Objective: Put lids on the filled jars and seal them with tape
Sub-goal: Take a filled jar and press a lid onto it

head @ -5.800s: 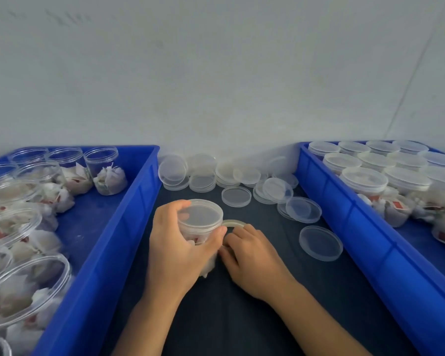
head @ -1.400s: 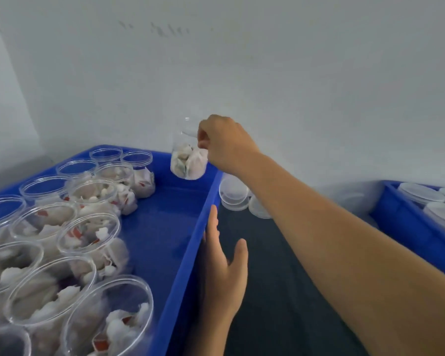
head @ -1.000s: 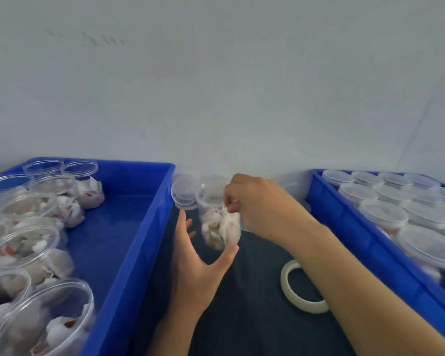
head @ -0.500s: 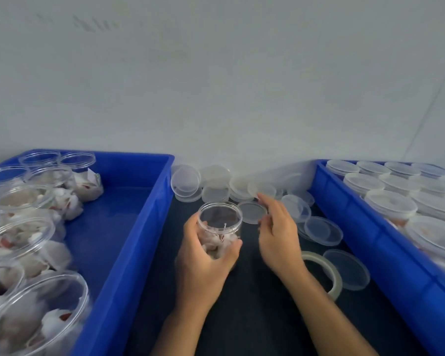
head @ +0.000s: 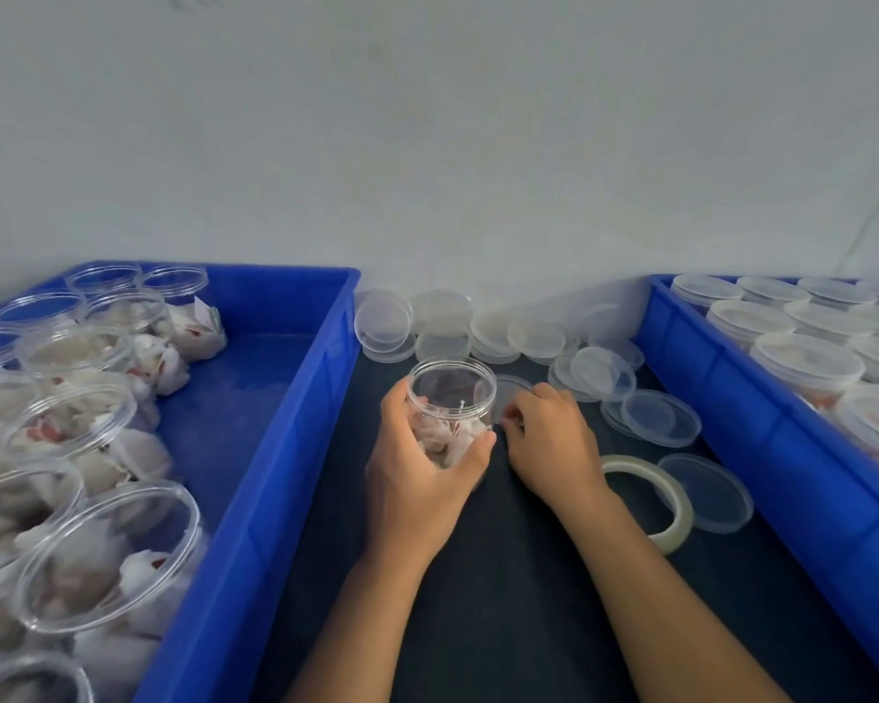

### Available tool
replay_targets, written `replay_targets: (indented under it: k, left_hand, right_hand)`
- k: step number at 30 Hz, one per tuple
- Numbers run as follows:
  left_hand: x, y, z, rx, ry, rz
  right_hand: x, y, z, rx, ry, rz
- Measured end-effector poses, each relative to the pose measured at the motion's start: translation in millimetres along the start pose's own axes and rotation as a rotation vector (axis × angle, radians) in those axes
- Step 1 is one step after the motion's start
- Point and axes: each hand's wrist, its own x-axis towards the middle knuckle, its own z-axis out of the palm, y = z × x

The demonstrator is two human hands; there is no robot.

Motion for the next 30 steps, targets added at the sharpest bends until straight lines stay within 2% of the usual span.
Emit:
replay_targets:
  k: [5, 9, 14, 17, 21, 25, 30]
  left_hand:
    - [-1.6, 1.7, -0.5, -0.036, -0.013, 0.0]
    - [-2.2, 3.6, -0.6, -0.088, -0.02, -0.021]
    - [-0.5, 1.8, 1.8, -0.12, 0.007, -0.048]
    - [0.1, 0.0, 3.1, -0.112, 0.022, -0.05]
    - [-0.2, 7.8, 5.2, -0.104, 0.023, -0.046]
    - [4.4, 14.5, 11.1, -0.176, -0.051, -0.009]
    - [10.9, 18.4, 14.2, -0.231, -0.108, -0.001]
  right_hand:
    - [4.2, -5.5, -17.2, 0.139, 0.116, 0.003]
    - [13.7, -15.2, -41.6, 0.446, 0.119, 0.087]
    - [24.9, -29.1, -71.3, 0.671, 0.213, 0.128]
    - [26.6, -38.3, -81.5, 0.786, 0.209, 0.113]
    - [24.3, -41.1, -85.9, 0.703, 0.119, 0.106]
    - [27.4, -39.6, -83.3, 0.437, -0.005, 0.07]
    - [25.9, -39.4, -77.5, 0.36, -0.016, 0.064]
